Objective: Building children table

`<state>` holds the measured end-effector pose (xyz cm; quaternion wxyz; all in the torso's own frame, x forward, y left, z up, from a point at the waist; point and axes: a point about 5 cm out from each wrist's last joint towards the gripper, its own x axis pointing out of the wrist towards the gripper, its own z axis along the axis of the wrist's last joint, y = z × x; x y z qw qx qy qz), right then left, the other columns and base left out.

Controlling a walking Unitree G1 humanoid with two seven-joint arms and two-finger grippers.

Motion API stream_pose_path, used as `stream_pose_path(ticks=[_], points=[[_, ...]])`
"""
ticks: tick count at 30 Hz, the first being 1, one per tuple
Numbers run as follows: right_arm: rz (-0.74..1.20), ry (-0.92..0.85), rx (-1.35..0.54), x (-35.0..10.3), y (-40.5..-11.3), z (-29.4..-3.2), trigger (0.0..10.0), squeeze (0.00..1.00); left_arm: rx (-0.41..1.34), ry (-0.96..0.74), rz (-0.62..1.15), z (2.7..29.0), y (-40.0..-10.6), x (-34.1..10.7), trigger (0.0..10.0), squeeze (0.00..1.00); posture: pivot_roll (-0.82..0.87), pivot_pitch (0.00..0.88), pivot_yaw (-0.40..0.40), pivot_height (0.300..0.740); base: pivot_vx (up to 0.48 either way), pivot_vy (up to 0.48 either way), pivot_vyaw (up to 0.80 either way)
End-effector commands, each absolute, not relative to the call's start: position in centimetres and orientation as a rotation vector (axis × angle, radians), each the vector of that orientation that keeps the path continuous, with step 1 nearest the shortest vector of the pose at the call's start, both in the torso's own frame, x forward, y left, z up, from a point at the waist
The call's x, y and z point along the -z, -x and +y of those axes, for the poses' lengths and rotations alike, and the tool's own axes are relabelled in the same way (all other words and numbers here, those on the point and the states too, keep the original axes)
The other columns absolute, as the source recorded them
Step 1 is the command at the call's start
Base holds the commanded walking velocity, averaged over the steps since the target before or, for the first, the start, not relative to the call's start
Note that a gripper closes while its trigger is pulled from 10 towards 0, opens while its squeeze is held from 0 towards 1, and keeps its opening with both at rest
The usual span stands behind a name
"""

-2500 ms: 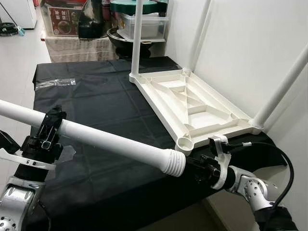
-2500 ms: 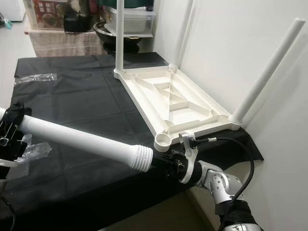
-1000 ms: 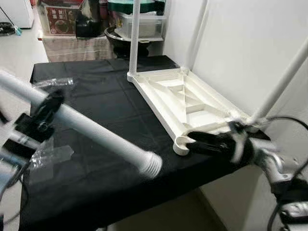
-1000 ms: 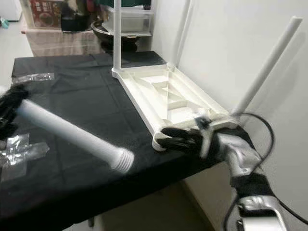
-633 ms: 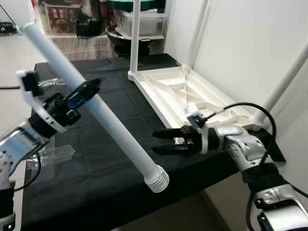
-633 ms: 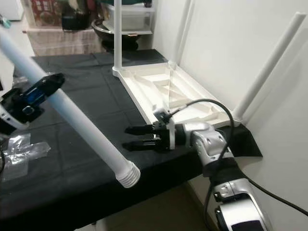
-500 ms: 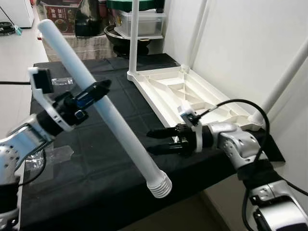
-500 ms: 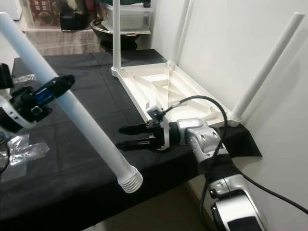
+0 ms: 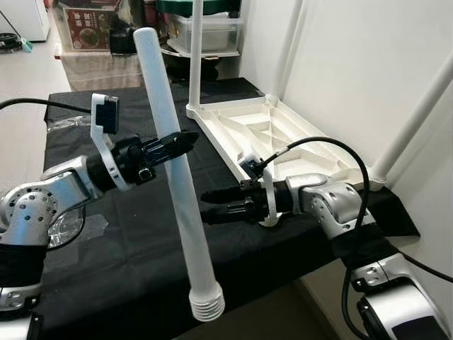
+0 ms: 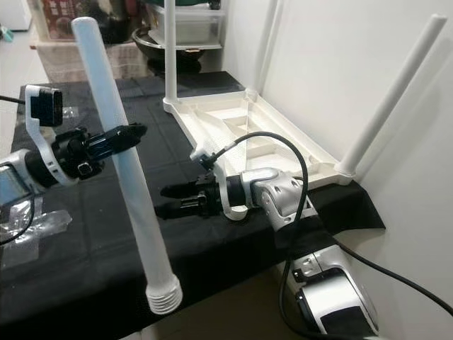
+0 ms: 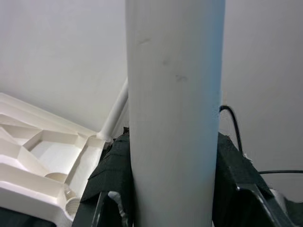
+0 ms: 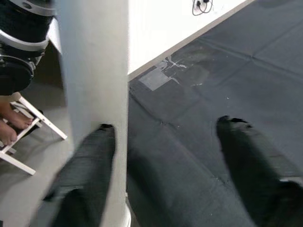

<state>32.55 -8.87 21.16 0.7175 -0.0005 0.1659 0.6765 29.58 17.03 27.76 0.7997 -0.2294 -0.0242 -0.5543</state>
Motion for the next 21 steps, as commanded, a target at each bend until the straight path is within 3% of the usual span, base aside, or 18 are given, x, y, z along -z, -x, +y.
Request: stream_pose_path(ticks=[1, 13, 17, 18, 19, 21], points=[[0.359, 0.028, -1.522, -21.5, -32.3, -8.8, 10.0, 1.00, 1.212, 0.465, -0.039, 16.7, -29.5, -28.0, 10.0, 0.00, 0.05, 0.000, -0.068, 0.740, 0.000, 0.000, 0.00], [0.357, -0.040, -1.526, -22.6, -32.1, -8.3, 10.0, 1.00, 1.223, 0.419, -0.032, 16.9, -29.9, -27.7, 10.0, 0.00, 0.04, 0.000, -0.069, 0.740, 0.000, 0.000, 0.00], [0.359, -0.173, -1.522, -23.5, -31.8, -7.1, 10.0, 1.00, 1.218, 0.405, -0.050, 16.8, -30.4, -27.8, 10.0, 0.00, 0.04, 0.000, -0.067, 0.740, 0.000, 0.000, 0.00], [0.358, -0.204, -1.529, -23.6, -31.5, -6.5, 10.0, 0.44, 1.211, 0.408, -0.067, 16.7, -30.7, -28.0, 10.0, 0.00, 0.04, 0.000, -0.068, 0.740, 0.000, 0.000, 0.00], [0.357, -0.223, -1.537, -23.5, -31.2, -6.0, 10.0, 0.00, 1.208, 0.411, -0.078, 16.6, -30.8, -28.2, 10.0, 0.00, 0.04, 0.000, -0.067, 0.740, 0.000, 0.000, 0.00], [0.357, -0.223, -1.537, -23.5, -31.2, -6.0, 10.0, 0.00, 1.208, 0.411, -0.078, 16.6, -30.8, -28.2, 10.0, 0.00, 0.04, 0.000, -0.067, 0.740, 0.000, 0.000, 0.00]])
